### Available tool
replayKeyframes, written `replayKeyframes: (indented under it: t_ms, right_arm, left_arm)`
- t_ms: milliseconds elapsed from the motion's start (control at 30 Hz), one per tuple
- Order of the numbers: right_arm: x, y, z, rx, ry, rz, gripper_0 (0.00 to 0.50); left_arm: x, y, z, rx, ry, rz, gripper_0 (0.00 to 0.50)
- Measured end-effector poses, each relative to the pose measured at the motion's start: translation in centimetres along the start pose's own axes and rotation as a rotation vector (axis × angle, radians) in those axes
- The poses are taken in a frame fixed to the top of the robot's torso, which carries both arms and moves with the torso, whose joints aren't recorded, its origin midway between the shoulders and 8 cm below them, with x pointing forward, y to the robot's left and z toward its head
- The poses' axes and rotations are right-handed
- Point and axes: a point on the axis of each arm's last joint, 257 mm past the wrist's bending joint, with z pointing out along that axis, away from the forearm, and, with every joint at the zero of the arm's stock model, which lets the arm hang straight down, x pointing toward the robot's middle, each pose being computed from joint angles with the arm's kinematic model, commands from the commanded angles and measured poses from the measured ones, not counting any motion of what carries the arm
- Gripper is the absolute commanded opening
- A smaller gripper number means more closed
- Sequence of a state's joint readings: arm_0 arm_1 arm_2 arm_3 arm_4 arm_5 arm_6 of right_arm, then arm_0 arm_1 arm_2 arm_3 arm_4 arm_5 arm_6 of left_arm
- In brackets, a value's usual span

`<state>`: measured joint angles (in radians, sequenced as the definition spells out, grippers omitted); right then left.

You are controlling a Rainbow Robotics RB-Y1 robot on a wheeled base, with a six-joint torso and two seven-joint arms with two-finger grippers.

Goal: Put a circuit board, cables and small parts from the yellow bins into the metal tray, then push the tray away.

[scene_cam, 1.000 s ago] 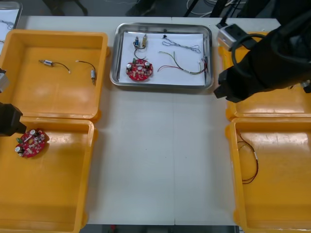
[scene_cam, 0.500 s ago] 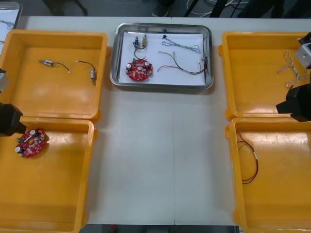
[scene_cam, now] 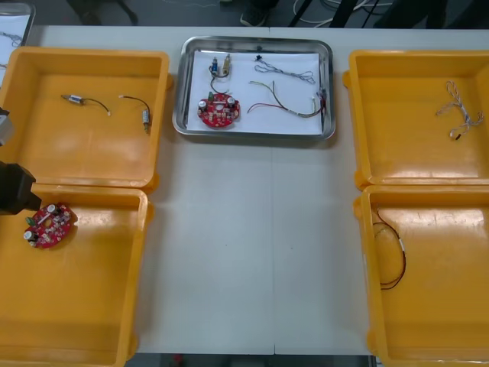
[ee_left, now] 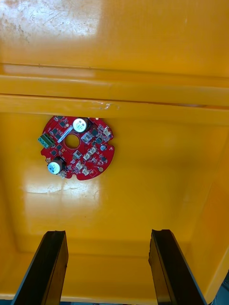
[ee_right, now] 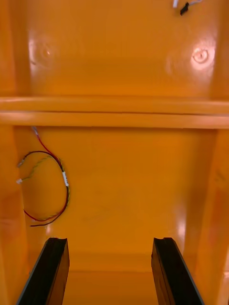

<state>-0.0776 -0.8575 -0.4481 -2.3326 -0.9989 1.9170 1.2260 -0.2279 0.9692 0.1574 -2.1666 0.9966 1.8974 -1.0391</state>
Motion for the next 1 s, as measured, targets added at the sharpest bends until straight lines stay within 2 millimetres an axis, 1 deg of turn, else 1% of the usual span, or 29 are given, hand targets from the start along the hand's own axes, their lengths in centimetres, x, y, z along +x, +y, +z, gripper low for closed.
replayKeyframes:
  t_ms: [100,300,533,733,867,1000]
  right_arm:
    - [0.4,-0.4,0.5,0.015,0.000,0.024,0.500]
    - [0.2,-0.7,1.0,0.048,-0.033,0.057,0.500]
    - [0.4,0.2,1.3,0.039,-0.030,0.040,0.500]
    - [0.7,1.3,1.5,0.029,-0.023,-0.025,0.500]
    - [0.8,1.4,1.5,0.028,-0.020,-0.151,0.500]
    - [0.8,1.4,1.5,0.028,-0.020,-0.158,0.500]
  left_arm:
    - [0.0,0.0,0.0,0.000,0.000,0.000,0.500]
    - [0.0,0.0,0.0,0.000,0.000,0.000,0.500]
    - [0.0,0.0,0.0,0.000,0.000,0.000,0.500]
    - [0.0,0.0,0.0,0.000,0.000,0.000,0.500]
    - [0.0,0.0,0.0,0.000,0.000,0.000,0.500]
    - [0.0,0.0,0.0,0.000,0.000,0.000,0.500]
